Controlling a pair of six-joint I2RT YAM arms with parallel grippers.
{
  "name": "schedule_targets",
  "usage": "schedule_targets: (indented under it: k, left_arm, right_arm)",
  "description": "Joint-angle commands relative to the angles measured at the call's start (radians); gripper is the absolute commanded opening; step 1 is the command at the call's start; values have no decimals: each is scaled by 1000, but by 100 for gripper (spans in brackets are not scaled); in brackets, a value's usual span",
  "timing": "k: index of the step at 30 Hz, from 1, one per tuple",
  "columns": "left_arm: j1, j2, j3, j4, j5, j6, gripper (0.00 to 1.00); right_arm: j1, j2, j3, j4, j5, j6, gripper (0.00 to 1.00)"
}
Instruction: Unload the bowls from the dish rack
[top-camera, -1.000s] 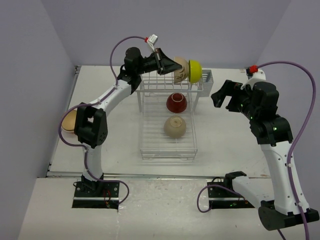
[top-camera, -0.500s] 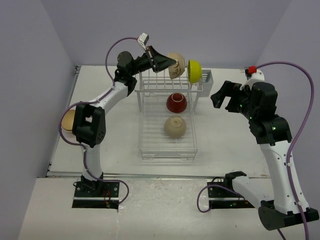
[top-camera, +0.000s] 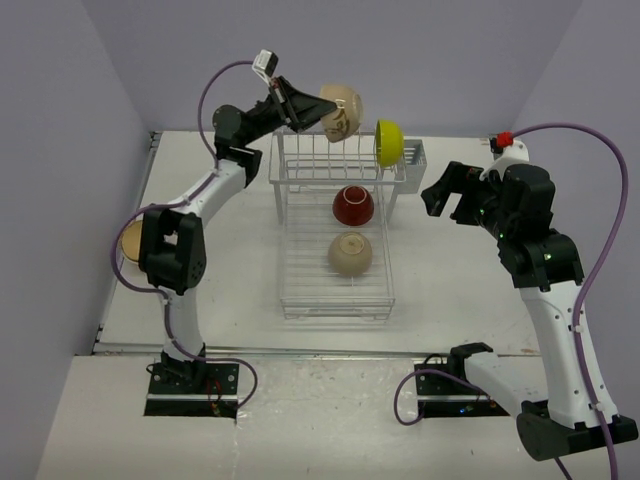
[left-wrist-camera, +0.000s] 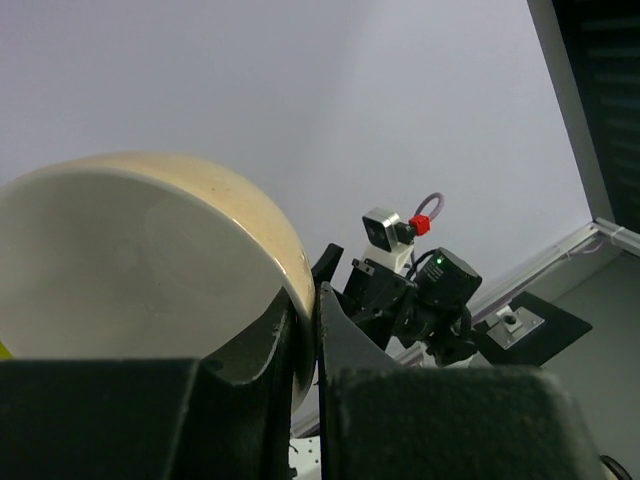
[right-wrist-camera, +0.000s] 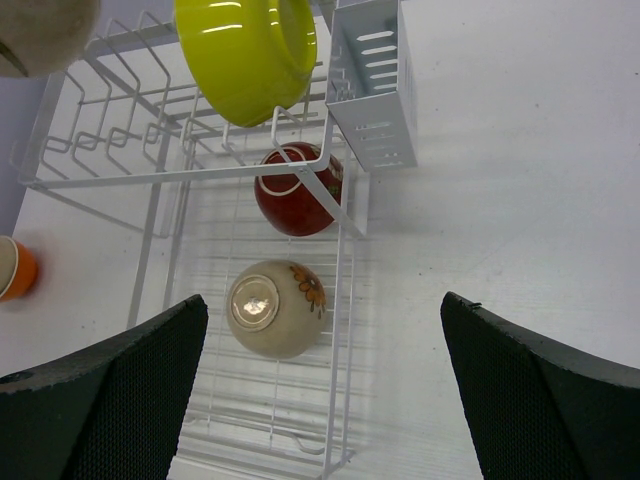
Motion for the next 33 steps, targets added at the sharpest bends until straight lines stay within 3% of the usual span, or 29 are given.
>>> schedule_targets:
  k: [1, 2, 4, 5, 6, 8, 10, 12, 13, 17, 20, 24, 27, 33]
  left_arm:
    - [119, -119, 55, 119, 6, -14, 0]
    - [151, -174, 26, 3, 13, 27, 0]
    - [252, -237, 41, -242, 32, 292, 0]
    - [282, -281, 116, -615, 15, 425, 0]
    - [332, -286, 173, -814, -12, 669, 0]
    - [389, -268, 301, -1220, -107, 821, 0]
    - [450, -262, 340, -1469, -234, 973, 0]
    - [469, -276, 354, -1611, -386, 1099, 0]
    - [474, -282, 351, -1724, -565, 1132, 0]
    - [477, -343, 200, -1840, -893, 1184, 0]
    - [478, -409, 47, -1808, -1002, 1193, 0]
    - [483, -438, -32, -1806, -1153, 1212, 0]
    - [497, -451, -71, -1813, -1229, 1239, 0]
    - [579, -495, -228, -1747, -1212, 1262, 0]
  right_arm:
    - [4, -3, -2, 7, 1, -6, 99]
    - [4, -1, -3, 6, 1, -4, 99]
    - [4, 0, -5, 6, -3, -3, 99]
    - [4, 2, -5, 7, -9, -1, 99]
    - [4, 3, -3, 7, -11, -1, 99]
    - [4, 6, -2, 10, -20, -1, 99]
    - [4, 17, 5, 9, -29, 4, 99]
    - [4, 23, 6, 15, -42, 10, 99]
    - [4, 26, 8, 15, -45, 11, 99]
    - [5, 40, 9, 18, -68, 19, 99]
    - [5, 52, 12, 20, -81, 22, 99]
    - [5, 63, 11, 21, -97, 27, 99]
    - [7, 66, 14, 20, -100, 27, 99]
    - [13, 75, 12, 20, -104, 30, 99]
